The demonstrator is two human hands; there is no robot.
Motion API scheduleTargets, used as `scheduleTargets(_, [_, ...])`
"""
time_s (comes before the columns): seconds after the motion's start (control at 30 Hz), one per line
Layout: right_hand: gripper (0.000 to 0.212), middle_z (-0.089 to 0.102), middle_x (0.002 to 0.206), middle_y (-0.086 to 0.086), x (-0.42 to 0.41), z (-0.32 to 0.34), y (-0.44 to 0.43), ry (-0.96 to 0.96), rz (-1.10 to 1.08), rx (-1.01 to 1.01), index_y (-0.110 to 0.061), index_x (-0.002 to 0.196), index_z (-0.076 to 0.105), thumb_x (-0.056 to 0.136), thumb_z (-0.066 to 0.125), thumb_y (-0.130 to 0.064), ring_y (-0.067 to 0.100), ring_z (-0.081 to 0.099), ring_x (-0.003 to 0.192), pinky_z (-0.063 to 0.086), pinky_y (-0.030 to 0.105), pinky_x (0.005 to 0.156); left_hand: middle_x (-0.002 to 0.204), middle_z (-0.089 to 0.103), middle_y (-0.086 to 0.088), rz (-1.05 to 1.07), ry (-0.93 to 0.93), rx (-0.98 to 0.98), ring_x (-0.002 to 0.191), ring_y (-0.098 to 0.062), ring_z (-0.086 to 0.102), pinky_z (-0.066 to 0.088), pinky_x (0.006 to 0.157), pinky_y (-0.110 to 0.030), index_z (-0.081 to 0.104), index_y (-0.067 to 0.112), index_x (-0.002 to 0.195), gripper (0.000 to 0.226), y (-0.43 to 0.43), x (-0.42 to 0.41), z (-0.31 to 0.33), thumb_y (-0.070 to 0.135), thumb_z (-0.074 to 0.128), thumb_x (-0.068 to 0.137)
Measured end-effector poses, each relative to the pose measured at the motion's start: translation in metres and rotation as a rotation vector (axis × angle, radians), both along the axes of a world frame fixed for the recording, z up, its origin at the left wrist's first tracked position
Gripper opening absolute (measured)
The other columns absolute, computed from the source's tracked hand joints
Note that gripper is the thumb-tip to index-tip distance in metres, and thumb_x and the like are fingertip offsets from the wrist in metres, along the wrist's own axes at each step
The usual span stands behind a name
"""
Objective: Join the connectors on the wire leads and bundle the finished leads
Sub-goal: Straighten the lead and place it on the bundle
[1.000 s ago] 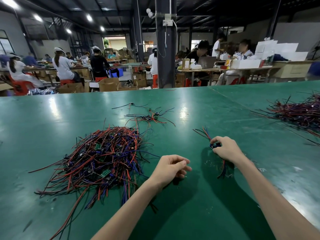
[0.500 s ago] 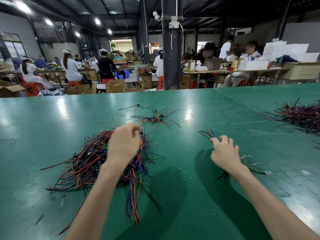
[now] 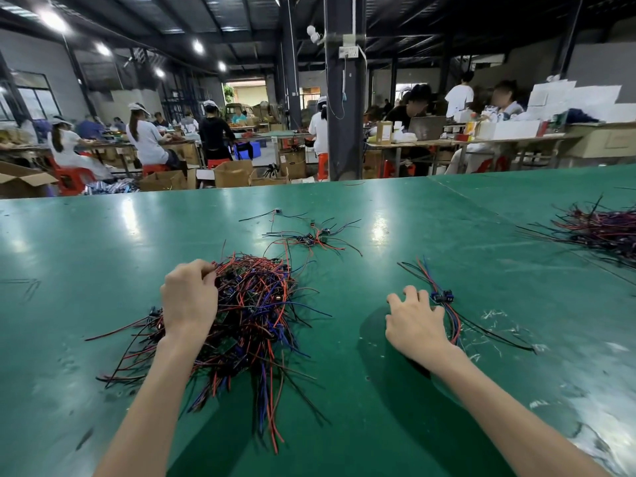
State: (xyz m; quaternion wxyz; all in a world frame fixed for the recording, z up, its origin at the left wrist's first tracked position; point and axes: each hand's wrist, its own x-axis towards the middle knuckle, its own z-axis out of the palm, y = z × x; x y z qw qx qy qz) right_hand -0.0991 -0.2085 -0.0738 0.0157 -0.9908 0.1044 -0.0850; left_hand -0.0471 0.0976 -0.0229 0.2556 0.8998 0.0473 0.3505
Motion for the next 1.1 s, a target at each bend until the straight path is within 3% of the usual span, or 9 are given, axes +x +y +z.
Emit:
scheduleTargets(0.13, [0.032, 0.044, 0.127, 0.005, -0.001, 0.003, 0.001, -0.113, 0.039, 0.010, -0.019, 0.123, 0.049, 0.092, 0.045, -0.022, 0.026, 0.039, 0.118, 0.035, 0.041, 0.094, 0.090, 0.071, -0.012, -0.171, -0.343, -0.096, 0.076, -0.023, 0.066, 0.053, 0.075, -0.029, 0.071, 0.002, 0.099, 0.014, -0.024, -0.022, 0.027, 0.008, 0.066, 0.087])
scheduleTargets(0.2, [0.031, 0.049, 0.125, 0.002, -0.002, 0.004, 0.002, -0.203, 0.105, 0.123, -0.019, 0.123, 0.052, 0.093, 0.046, -0.022, 0.024, 0.042, 0.116, 0.036, 0.038, 0.092, 0.085, 0.071, -0.002, -0.273, -0.370, -0.339, 0.071, -0.014, 0.066, 0.051, 0.073, -0.018, 0.071, 0.010, 0.096, 0.011, -0.042, -0.034, 0.042, 0.011, 0.067, 0.086])
scheduleTargets(0.3, [0.023, 0.063, 0.113, 0.004, -0.003, 0.009, 0.008, -0.291, 0.230, 0.441, -0.013, 0.113, 0.064, 0.092, 0.053, -0.016, 0.022, 0.054, 0.107, 0.042, 0.035, 0.093, 0.073, 0.071, 0.000, -0.576, -0.129, -0.882, 0.068, -0.016, 0.068, 0.056, 0.068, -0.025, 0.067, 0.016, 0.088, 0.009, -0.072, -0.047, 0.056, 0.008, 0.065, 0.086])
scheduleTargets(0.4, [0.013, 0.072, 0.088, 0.003, -0.008, 0.017, 0.018, -0.305, 0.322, 0.796, -0.009, 0.090, 0.073, 0.088, 0.060, -0.006, 0.015, 0.063, 0.084, 0.047, 0.022, 0.080, 0.068, 0.069, -0.002, -0.759, 0.139, -1.238, 0.061, -0.014, 0.066, 0.058, 0.065, -0.024, 0.066, 0.006, 0.087, 0.008, -0.100, -0.055, 0.053, 0.000, 0.061, 0.085])
scheduleTargets(0.5, [0.020, 0.071, 0.074, -0.003, -0.014, 0.025, 0.028, -0.257, 0.387, 1.139, -0.015, 0.078, 0.071, 0.091, 0.059, -0.007, 0.006, 0.062, 0.071, 0.046, 0.014, 0.071, 0.074, 0.066, -0.010, -0.867, 0.302, -1.408, 0.060, -0.018, 0.066, 0.059, 0.065, -0.027, 0.062, -0.002, 0.089, 0.007, -0.120, -0.059, 0.037, -0.004, 0.057, 0.086])
scheduleTargets(0.6, [0.030, 0.073, 0.074, 0.005, -0.018, 0.033, 0.028, -0.101, 0.464, 1.419, -0.016, 0.080, 0.073, 0.097, 0.049, -0.020, 0.011, 0.067, 0.073, 0.048, 0.031, 0.081, 0.078, 0.065, -0.012, -0.867, 0.363, -1.406, 0.066, -0.022, 0.069, 0.060, 0.065, -0.028, 0.062, -0.003, 0.092, 0.007, -0.126, -0.059, 0.022, -0.003, 0.059, 0.085])
scheduleTargets(0.7, [0.035, 0.074, 0.077, 0.008, -0.022, 0.035, 0.026, 0.021, 0.555, 1.373, -0.019, 0.078, 0.075, 0.094, 0.049, -0.037, 0.015, 0.067, 0.080, 0.043, 0.041, 0.093, 0.077, 0.070, -0.009, -0.847, 0.388, -1.365, 0.071, -0.020, 0.070, 0.060, 0.069, -0.028, 0.064, 0.002, 0.091, 0.007, -0.125, -0.057, 0.014, 0.001, 0.062, 0.084])
scheduleTargets(0.87, [0.035, 0.075, 0.084, 0.007, -0.026, 0.038, 0.027, 0.129, 0.642, 1.307, -0.012, 0.100, 0.071, 0.095, 0.046, -0.037, 0.009, 0.064, 0.087, 0.042, 0.020, 0.090, 0.078, 0.073, 0.001, -0.774, 0.423, -1.287, 0.072, -0.009, 0.061, 0.050, 0.063, -0.021, 0.067, 0.016, 0.084, 0.006, -0.120, -0.052, 0.007, 0.010, 0.067, 0.082])
scheduleTargets(1.1, [0.034, 0.074, 0.095, -0.009, -0.028, 0.041, 0.020, 0.089, 0.580, 1.086, -0.025, 0.108, 0.065, 0.099, 0.038, -0.045, 0.000, 0.056, 0.107, 0.028, 0.031, 0.105, 0.074, 0.071, -0.002, -0.788, 0.558, -1.419, 0.059, -0.011, 0.051, 0.050, 0.048, -0.018, 0.069, 0.010, 0.081, 0.003, -0.113, -0.048, 0.005, 0.008, 0.068, 0.080])
